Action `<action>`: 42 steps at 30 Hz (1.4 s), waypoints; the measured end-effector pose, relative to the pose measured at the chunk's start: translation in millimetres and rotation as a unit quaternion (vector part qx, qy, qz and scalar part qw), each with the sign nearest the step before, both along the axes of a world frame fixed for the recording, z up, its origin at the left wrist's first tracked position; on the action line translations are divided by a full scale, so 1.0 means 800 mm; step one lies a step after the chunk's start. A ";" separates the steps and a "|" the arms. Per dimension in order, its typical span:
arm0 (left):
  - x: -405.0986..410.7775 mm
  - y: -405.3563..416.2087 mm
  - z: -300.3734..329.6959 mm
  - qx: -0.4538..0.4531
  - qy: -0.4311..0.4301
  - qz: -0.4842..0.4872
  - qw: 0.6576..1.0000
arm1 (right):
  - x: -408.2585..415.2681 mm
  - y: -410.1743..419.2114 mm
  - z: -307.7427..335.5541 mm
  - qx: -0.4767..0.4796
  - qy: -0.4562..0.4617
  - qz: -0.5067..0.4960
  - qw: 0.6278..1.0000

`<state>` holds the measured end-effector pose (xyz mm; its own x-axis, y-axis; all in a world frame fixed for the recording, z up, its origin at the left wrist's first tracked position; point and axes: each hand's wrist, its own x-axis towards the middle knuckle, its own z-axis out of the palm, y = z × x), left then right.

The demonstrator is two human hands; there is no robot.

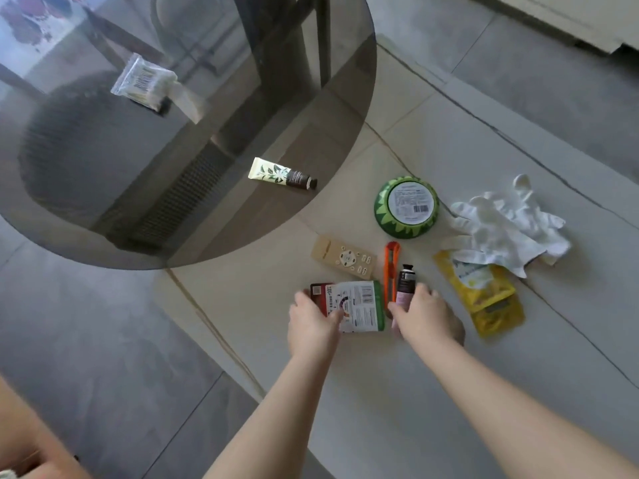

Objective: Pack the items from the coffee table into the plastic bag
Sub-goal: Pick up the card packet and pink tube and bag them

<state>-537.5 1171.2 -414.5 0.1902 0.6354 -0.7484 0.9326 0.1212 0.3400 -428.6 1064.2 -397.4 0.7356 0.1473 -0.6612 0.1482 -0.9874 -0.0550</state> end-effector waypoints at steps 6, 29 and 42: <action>-0.004 -0.013 0.004 -0.050 -0.050 0.063 0.996 | 0.003 -0.006 -0.013 0.012 0.019 -0.093 0.995; -0.303 -0.132 0.268 -0.066 -0.221 0.606 0.761 | -0.217 -0.017 0.256 0.283 0.416 0.022 0.864; -0.557 -0.226 0.334 0.040 -0.310 0.797 0.516 | -0.479 -0.016 0.334 0.245 0.461 0.246 0.817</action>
<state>-983.3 990.5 -147.5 -0.4352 0.3787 -0.8168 -0.6227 0.5287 0.5768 -812.1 1051.5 -130.2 -0.2695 0.6877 -0.6741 0.1943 -0.6468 -0.7375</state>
